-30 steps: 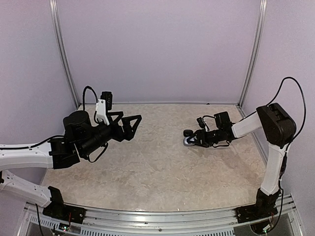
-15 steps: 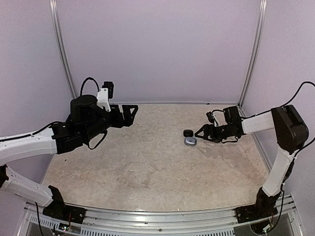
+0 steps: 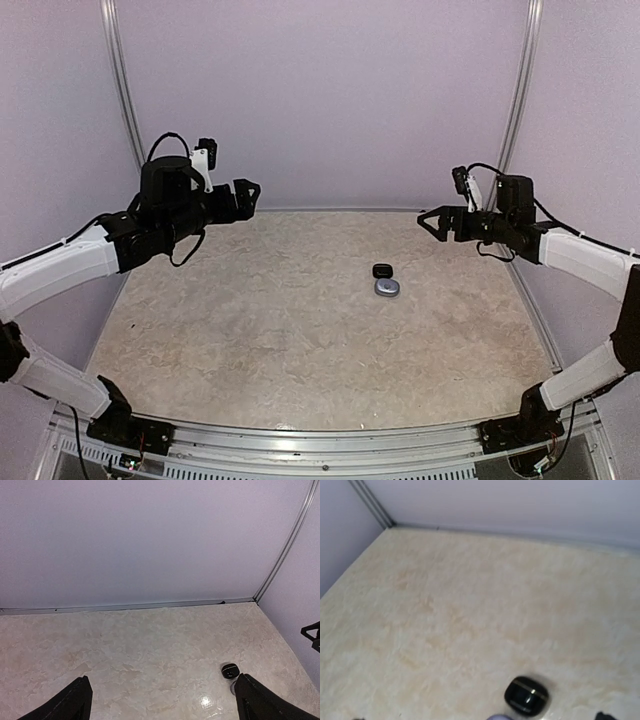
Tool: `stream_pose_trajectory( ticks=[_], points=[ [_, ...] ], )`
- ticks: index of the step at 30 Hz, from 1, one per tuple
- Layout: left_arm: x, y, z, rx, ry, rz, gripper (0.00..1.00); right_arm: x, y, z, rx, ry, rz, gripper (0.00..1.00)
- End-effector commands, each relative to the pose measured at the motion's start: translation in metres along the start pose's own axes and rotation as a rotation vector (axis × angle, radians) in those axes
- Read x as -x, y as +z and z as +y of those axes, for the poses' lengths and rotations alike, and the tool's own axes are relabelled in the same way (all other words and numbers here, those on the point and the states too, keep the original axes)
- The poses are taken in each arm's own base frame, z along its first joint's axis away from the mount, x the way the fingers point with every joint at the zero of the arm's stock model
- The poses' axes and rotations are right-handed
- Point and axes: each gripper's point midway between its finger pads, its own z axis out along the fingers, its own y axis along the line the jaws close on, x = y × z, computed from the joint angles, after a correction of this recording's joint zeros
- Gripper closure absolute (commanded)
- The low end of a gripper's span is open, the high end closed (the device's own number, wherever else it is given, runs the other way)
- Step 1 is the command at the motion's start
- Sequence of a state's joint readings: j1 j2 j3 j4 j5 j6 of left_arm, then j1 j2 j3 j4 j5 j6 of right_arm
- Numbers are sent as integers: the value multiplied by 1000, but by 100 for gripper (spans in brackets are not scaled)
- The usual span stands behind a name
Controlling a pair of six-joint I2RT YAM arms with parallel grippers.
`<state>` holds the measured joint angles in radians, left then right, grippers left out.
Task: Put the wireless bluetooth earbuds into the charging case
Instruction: Reset both arms
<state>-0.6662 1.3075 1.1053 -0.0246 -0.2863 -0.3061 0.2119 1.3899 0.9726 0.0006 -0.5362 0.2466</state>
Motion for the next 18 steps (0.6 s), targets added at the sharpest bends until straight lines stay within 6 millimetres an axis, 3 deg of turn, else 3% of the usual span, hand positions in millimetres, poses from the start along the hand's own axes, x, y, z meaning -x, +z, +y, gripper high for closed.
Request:
stream_pose_trajectory(
  ticks=[1, 10, 18],
  points=[
    [-19, 11, 3, -12, 11, 78, 1, 8, -13, -7, -72, -39, -19, 1],
    [-104, 26, 17, -4, -48, 230, 1, -42, -21, -5, -46, 15, -13, 1],
    [-149, 25, 29, -1, -107, 274, 1, -86, -31, -4, -33, 47, -8, 0]
  ],
)
